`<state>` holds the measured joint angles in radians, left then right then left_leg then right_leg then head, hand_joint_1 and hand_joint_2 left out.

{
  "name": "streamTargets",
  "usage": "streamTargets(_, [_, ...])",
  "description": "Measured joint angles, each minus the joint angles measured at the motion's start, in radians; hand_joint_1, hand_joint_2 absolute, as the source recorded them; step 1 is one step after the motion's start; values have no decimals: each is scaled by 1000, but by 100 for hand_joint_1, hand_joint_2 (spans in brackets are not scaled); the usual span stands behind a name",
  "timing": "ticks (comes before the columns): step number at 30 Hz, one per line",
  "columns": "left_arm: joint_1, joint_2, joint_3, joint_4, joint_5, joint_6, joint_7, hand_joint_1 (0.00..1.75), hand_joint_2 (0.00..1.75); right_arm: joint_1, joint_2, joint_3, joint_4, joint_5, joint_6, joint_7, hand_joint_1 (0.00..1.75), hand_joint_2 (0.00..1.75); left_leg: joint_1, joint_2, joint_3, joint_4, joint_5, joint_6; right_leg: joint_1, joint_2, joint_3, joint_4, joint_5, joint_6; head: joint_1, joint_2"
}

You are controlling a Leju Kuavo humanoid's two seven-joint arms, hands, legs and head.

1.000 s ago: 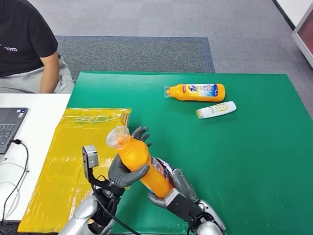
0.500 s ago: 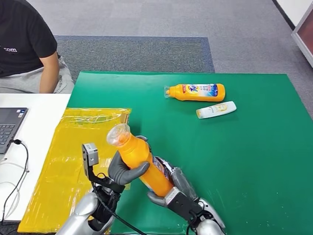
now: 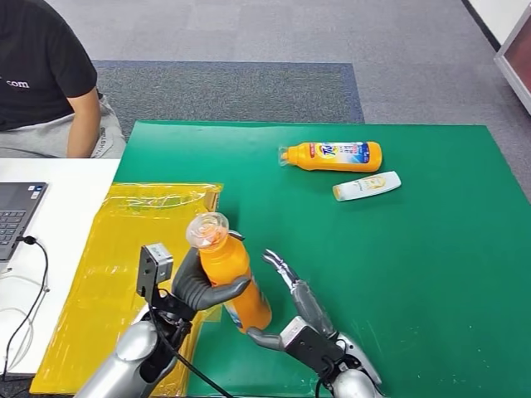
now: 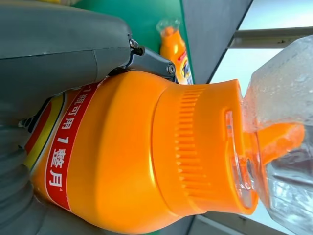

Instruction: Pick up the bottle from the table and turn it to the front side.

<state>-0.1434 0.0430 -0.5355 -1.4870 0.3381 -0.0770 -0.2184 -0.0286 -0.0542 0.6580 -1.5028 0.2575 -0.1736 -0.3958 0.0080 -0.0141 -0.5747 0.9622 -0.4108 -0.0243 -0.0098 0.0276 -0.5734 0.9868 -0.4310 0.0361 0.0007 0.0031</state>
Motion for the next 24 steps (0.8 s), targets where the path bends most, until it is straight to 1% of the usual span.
streamTargets(2, [-14, 21, -1, 0, -58, -1, 0, 175, 175, 0, 0, 0, 0, 0, -4, -1, 0, 175, 0, 0, 0, 0, 0, 0, 0, 0, 0, 0, 0, 0, 0, 0])
streamTargets(4, [-33, 54, -4, 0, -146, -16, 1, 175, 175, 0, 0, 0, 0, 2, -7, -3, 0, 175, 0, 0, 0, 0, 0, 0, 0, 0, 0, 0, 0, 0, 0, 0])
streamTargets(7, [-58, 118, -6, 0, -293, -66, 15, 175, 175, 0, 0, 0, -1, 10, -9, -5, 0, 175, 0, 0, 0, 0, 1, -1, 0, 0, 0, 1, 0, 0, 0, 0])
streamTargets(9, [-66, 162, 2, 0, -358, -103, 25, 175, 175, 2, 0, -1, -2, 16, -7, -5, 0, 175, 0, 0, 0, 0, 1, -1, 1, 0, 0, 1, 0, 0, 0, 0])
streamTargets(14, [-80, 251, 35, -9, -398, -189, 42, 175, 175, 11, 1, -4, -2, 21, 5, -6, 0, 175, 0, 0, 0, 0, 1, -1, 1, 0, 0, 1, 0, 0, 0, 0])
streamTargets(17, [-93, 299, 40, -22, -410, -236, 47, 175, 175, 14, 2, -4, -2, 22, 14, -8, 0, 175, 0, 0, 1, 0, 1, -1, 1, 0, 1, 1, 1, -1, 0, 0])
streamTargets(22, [-114, 375, 40, -30, -443, -274, 49, 175, 175, 14, 5, -5, -2, 20, 24, -9, 0, 175, 1, 0, 4, -1, 2, -2, 1, 0, 2, 1, 1, -2, 0, 0])
streamTargets(24, [-120, 398, 40, -31, -448, -285, 49, 175, 175, 15, 7, -7, -2, 19, 27, -9, 0, 175, 1, 0, 4, -1, 2, -3, 1, 0, 3, 1, 1, -2, 0, 0])
